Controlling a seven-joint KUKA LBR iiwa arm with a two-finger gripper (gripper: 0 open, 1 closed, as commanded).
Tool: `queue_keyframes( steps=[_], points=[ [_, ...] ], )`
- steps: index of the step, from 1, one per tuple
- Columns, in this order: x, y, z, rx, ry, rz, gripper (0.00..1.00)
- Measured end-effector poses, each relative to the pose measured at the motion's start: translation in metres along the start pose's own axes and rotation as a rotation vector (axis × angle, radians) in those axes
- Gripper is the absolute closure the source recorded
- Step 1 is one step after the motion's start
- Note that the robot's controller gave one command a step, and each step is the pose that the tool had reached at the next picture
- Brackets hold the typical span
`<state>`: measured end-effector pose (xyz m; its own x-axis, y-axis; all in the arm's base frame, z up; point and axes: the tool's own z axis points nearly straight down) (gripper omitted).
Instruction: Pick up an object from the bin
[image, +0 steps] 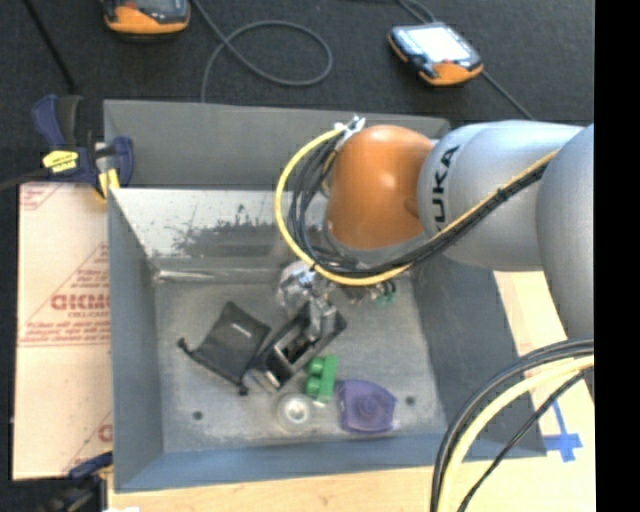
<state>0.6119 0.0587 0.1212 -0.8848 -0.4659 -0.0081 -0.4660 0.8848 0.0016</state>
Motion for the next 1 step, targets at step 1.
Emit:
queue_keyframes(
  steps=[1],
  points=[
    [0.0013,-0.0011,-0.0183,0.003,0.003,-0.001,1.00]
  ],
)
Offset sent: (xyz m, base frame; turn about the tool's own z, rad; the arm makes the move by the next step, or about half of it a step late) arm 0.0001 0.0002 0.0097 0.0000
